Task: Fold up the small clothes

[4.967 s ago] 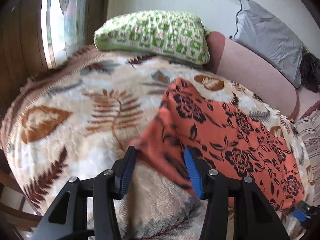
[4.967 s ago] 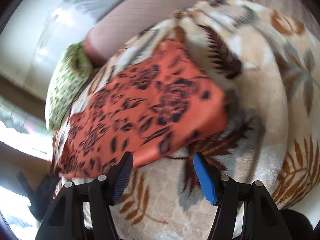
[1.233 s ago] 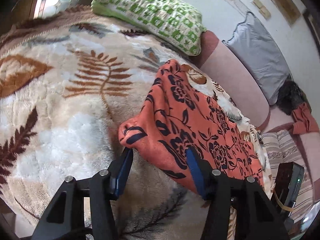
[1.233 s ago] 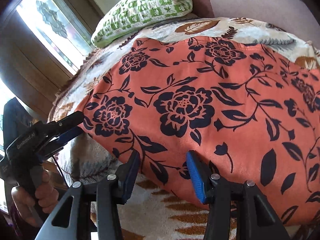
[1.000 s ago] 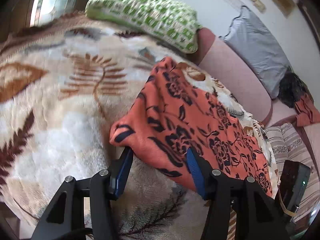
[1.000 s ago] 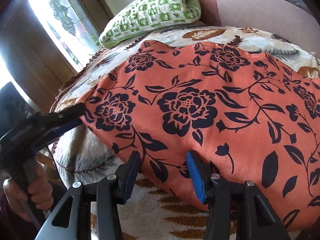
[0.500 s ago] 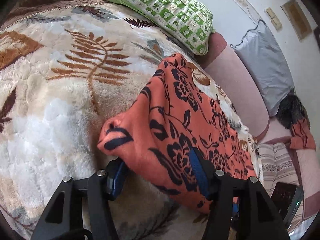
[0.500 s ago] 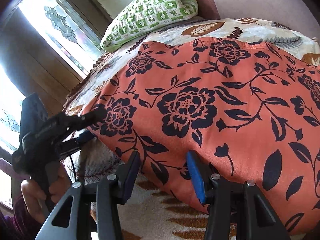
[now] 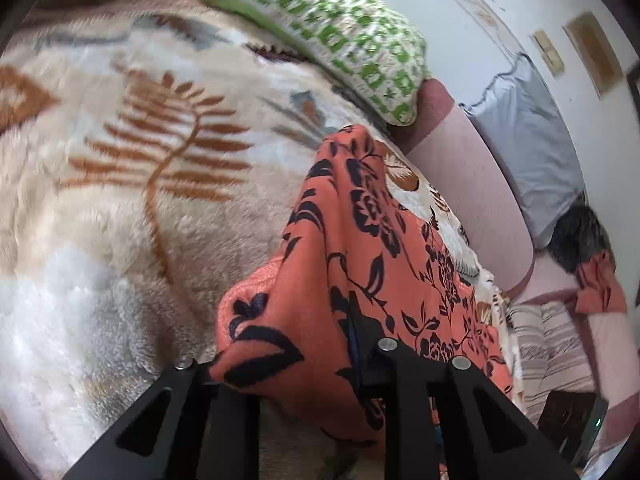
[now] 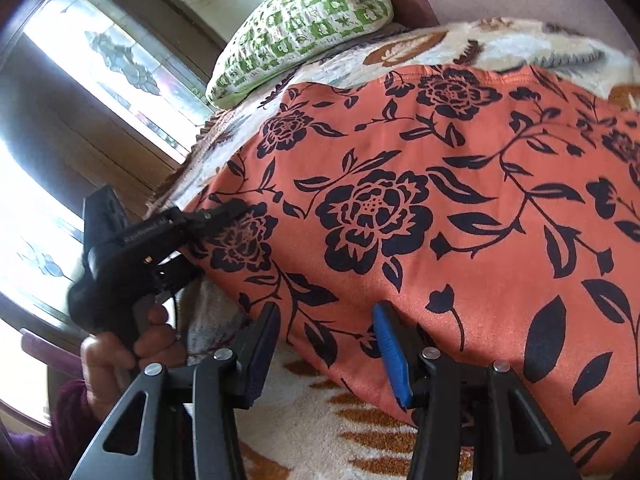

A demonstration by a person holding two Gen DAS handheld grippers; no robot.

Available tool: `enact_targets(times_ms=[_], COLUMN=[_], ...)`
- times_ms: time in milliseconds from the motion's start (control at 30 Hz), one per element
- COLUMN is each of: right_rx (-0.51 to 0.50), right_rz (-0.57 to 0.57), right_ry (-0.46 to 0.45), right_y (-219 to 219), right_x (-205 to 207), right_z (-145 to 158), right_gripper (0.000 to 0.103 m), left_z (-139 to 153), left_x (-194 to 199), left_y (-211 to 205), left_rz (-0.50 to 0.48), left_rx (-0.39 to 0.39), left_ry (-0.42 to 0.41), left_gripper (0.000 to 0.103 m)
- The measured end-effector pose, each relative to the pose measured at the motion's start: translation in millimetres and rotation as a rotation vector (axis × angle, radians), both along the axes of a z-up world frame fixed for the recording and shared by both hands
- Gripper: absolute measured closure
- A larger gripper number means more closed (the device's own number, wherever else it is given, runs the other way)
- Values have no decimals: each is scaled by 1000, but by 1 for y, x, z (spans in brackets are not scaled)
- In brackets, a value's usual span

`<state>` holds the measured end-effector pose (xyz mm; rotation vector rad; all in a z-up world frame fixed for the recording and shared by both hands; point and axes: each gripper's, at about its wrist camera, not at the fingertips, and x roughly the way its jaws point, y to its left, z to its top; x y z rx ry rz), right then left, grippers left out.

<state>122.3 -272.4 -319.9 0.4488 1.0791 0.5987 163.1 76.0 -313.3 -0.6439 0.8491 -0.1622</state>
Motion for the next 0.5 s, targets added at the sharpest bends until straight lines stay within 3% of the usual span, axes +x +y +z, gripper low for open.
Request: enact_targets(times_ms=[133,233,500], right_rx=[96,164,379], right_rz=[-59,-128,-241], right_ry=[50,57,80], right_y=[-29,-58,-136], right_x=[7,13,28], right_z=[6,13,21], right_gripper=[50,42,35], left_z=[31,57,93], left_x=[-8,-14,-33], left_y=[-21,-48,-160], left_rz=[-55,-108,-363], left_rx=[129,245,448], left_ry=[-101,-177,-312], left_gripper=[85,85,86])
